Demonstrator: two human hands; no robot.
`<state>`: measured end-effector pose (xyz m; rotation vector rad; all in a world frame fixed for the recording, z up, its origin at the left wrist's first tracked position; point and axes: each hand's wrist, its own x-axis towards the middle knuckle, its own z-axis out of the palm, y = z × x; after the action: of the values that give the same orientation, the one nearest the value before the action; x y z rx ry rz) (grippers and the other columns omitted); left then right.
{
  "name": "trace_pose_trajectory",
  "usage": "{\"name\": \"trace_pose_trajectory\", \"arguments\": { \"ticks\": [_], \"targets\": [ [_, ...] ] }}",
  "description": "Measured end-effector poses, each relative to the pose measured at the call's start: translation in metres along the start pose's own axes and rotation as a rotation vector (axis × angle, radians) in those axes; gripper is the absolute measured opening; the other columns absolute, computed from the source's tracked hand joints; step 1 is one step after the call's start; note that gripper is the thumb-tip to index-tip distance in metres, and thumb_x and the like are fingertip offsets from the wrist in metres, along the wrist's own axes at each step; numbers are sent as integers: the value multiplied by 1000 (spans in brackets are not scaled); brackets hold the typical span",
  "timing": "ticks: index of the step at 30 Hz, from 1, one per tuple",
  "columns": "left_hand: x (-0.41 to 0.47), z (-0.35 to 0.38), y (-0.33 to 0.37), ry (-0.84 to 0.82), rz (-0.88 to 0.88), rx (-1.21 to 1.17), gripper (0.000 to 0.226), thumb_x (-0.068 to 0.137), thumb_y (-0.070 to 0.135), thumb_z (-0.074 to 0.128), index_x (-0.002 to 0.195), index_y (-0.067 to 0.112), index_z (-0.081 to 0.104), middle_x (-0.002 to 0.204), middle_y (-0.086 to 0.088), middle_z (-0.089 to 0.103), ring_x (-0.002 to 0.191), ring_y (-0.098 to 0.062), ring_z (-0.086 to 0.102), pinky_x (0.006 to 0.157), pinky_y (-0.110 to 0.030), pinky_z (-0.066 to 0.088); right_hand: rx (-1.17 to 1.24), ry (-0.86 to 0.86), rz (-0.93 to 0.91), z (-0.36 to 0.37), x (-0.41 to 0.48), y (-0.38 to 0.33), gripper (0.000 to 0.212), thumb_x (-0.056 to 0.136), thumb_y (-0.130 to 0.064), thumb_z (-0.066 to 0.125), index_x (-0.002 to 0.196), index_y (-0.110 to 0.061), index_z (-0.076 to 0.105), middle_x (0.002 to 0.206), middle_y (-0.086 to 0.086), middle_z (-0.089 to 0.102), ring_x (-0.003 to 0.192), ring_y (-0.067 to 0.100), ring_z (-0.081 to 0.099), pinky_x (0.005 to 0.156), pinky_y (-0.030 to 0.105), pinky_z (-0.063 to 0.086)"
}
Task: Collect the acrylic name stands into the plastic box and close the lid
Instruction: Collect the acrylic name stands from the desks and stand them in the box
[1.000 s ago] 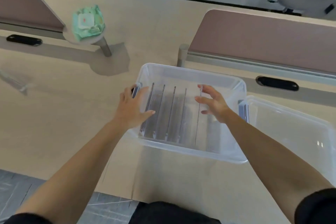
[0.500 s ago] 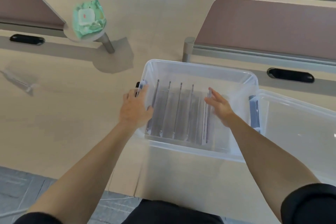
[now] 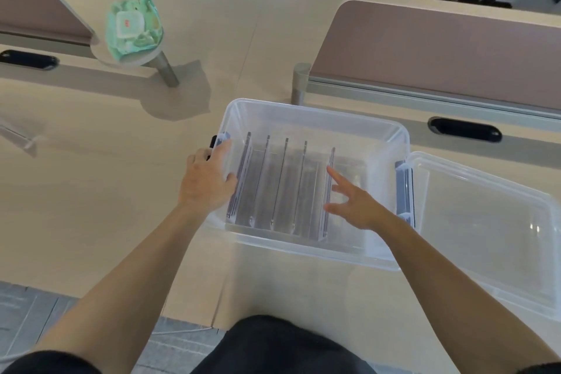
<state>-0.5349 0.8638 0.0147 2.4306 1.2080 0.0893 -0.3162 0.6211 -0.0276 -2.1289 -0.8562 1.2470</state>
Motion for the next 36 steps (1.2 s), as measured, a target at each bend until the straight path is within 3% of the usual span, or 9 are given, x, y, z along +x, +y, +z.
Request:
{"name": "trace_pose_trajectory", "arguments": {
  "ticks": [3,6,8,10,13,21,24,28,36],
  "targets": [
    [0,-1,1,0,-7,1,68,86,24,59,147,36,31,124,-11,49,118,-32,38,90,-42,44,19,5,-34,2,4,-1,85,90,-43,66,142,-70,4,160,-10,31,142,23,39,107,51,45],
    [-1,-1,1,-1,-5,-6,66,87,23,59,146,35,33,124,-11,47,120,-32,38,89,-41,44,49,1,-49,5,6,-1,86,89,-44,66,140,-72,3,161,-8,28,144,22,37,106,53,46],
    [-1,-1,1,1,-6,-9,65,86,22,60,145,35,34,126,-11,45,121,-32,38,89,-42,45,55,4,-54,6,7,-2,87,90,-42,66,141,-71,2,161,-5,28,135,22,49,101,48,52],
    [-1,-1,1,5,-11,-9,65,86,22,60,145,35,35,127,-10,43,121,-32,39,89,-42,45,63,-2,-60,7,9,0,87,91,-40,66,141,-71,1,162,-3,28,112,19,64,92,43,57],
    [-1,-1,2,2,-16,-5,66,86,21,60,145,34,35,128,-10,43,121,-31,38,89,-41,45,80,-11,-61,9,11,0,88,91,-40,65,143,-68,1,162,-1,27,102,17,68,89,41,59],
    [-1,-1,2,1,-15,-7,66,86,22,60,146,33,35,128,-10,44,121,-31,38,89,-40,45,76,-14,-65,10,8,-8,85,93,-38,63,138,-70,-2,163,0,25,113,23,66,89,42,59],
    [0,-1,2,-2,-13,-7,66,86,21,61,146,33,35,128,-9,45,120,-31,38,89,-39,44,70,-11,-70,12,7,-11,85,92,-39,64,135,-72,-2,163,-1,25,132,26,53,87,40,59],
    [0,-1,2,-1,-10,-10,66,86,20,61,146,31,35,128,-9,47,119,-32,38,91,-39,43,72,-11,-74,13,8,-12,88,91,-39,65,139,-71,-2,163,-4,23,142,24,40,85,39,60],
    [0,-2,2,-5,-17,-7,66,87,22,61,146,33,34,127,-8,47,120,-31,38,90,-41,45,103,-23,-50,15,11,-13,89,94,-34,63,145,-66,-2,164,-5,21,144,26,37,91,44,57]
  ]
}}
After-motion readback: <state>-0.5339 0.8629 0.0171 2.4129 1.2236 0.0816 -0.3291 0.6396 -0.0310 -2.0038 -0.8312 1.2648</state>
